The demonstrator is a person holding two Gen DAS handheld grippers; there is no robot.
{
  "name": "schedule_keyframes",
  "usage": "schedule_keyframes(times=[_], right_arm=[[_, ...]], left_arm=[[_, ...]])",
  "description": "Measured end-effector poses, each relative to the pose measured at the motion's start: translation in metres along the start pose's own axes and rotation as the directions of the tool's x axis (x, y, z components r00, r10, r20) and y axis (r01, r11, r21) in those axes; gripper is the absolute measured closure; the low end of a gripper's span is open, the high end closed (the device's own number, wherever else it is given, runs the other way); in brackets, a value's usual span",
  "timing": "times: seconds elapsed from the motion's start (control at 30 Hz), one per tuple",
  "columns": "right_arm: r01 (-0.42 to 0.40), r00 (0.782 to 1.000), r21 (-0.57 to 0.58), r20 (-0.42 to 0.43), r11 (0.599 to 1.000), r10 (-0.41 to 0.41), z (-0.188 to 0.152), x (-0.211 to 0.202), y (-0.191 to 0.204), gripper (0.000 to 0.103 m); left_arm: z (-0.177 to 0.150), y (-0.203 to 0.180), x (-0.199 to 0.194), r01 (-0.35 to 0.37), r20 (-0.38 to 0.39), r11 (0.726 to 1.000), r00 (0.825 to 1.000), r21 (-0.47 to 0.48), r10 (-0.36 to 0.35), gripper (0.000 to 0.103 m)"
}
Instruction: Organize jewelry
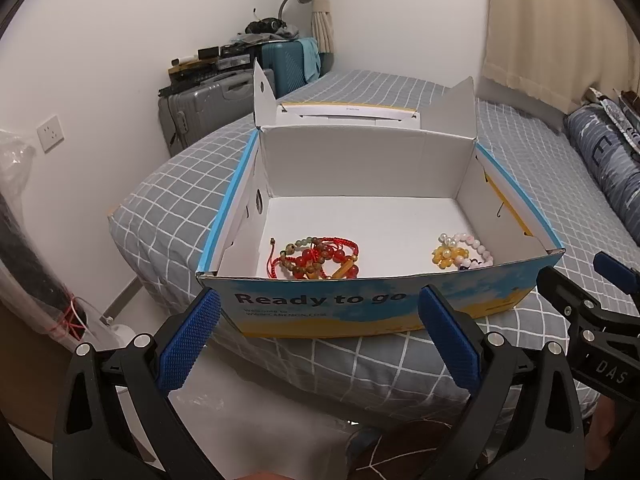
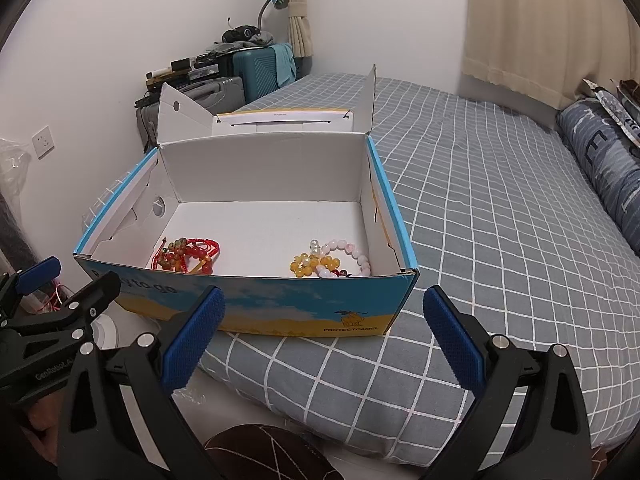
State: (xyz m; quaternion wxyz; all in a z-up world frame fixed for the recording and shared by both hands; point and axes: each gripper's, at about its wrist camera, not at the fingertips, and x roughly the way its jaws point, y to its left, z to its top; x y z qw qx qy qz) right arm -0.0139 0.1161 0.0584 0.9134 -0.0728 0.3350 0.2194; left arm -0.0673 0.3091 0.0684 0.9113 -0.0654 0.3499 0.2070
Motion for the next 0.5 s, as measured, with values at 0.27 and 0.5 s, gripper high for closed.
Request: schedule_keyframes(times=[0.27, 0.5], right_arm=[[-0.001, 1.0, 0.001, -0.004, 1.0, 0.001, 0.0002, 0.0021, -0.0023, 0.008], [-0.002, 1.0, 0.004, -0.005, 1.0, 0.002, 0.0, 0.0032, -0.0021, 0.008]], left_arm=[[-0.0008, -0.0011, 0.0022, 0.001, -0.011, 1.0, 1.0, -0.001, -0.001, 0.006], [-0.0016, -0.0013, 0.0035, 0.024, -0.027, 1.0, 0.999, -0.012, -0.024, 0.006]])
